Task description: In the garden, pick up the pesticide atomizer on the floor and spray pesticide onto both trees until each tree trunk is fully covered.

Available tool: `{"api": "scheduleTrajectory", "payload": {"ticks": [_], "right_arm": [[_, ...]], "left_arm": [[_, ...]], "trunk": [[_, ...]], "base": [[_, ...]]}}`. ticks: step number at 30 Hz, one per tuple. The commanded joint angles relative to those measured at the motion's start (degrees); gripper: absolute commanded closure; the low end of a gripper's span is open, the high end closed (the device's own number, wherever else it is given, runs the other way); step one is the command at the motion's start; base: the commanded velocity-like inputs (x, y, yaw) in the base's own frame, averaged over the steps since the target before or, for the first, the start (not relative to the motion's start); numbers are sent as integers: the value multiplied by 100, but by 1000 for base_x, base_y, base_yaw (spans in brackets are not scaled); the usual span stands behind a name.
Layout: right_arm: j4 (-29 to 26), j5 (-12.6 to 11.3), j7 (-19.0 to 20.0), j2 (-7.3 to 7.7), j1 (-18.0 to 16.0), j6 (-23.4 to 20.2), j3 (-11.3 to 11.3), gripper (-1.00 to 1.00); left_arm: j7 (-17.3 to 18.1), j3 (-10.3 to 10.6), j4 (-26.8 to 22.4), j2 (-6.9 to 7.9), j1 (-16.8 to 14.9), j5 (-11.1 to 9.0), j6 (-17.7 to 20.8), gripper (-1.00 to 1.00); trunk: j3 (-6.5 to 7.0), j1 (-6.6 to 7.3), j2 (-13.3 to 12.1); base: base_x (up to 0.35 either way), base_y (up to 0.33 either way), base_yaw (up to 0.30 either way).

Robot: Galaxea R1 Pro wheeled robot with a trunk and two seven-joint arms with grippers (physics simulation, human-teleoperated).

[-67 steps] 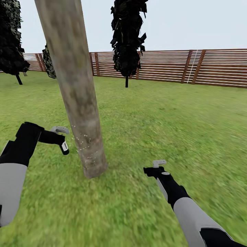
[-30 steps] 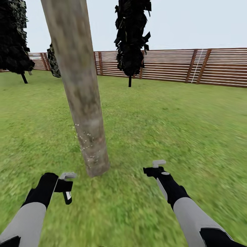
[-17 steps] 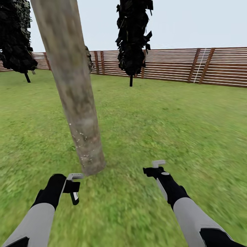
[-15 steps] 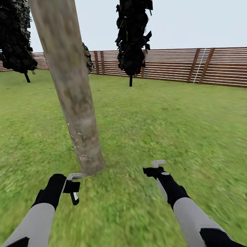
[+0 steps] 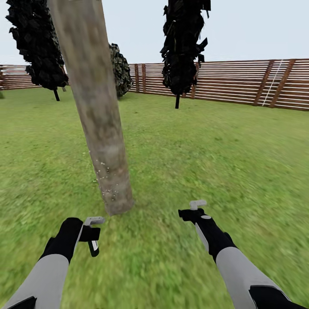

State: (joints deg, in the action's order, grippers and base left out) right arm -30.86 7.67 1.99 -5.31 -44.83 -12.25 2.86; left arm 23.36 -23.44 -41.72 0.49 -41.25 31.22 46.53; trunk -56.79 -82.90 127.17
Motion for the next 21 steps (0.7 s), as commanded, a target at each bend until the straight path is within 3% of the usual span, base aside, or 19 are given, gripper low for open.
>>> {"api": "scheduleTrajectory", "payload": {"ticks": [1,4,7,14,21], "right_arm": [[-10,59,21,-5,-2,-32,30,-100],[-8,59,21,-5,0,-32,30,-100],[-7,58,21,-5,0,-32,30,-100],[-7,59,30,-5,-1,-32,30,-100],[-7,59,38,-5,0,-32,30,-100]], "left_arm": [[55,-20,-2,-5,-6,59,14,100],[55,-20,5,-20,-6,45,18,100],[55,-34,-7,-193,-6,45,22,100],[55,-42,-9,-242,-6,50,22,100],[55,-38,5,-251,-6,51,22,100]], "trunk": [[-5,1,2],[-5,1,2],[-5,1,2],[-5,1,2],[-6,1,2]], "base": [[0,-273,275],[2,-274,275],[90,-269,275],[219,-212,252],[163,-245,23]]}}
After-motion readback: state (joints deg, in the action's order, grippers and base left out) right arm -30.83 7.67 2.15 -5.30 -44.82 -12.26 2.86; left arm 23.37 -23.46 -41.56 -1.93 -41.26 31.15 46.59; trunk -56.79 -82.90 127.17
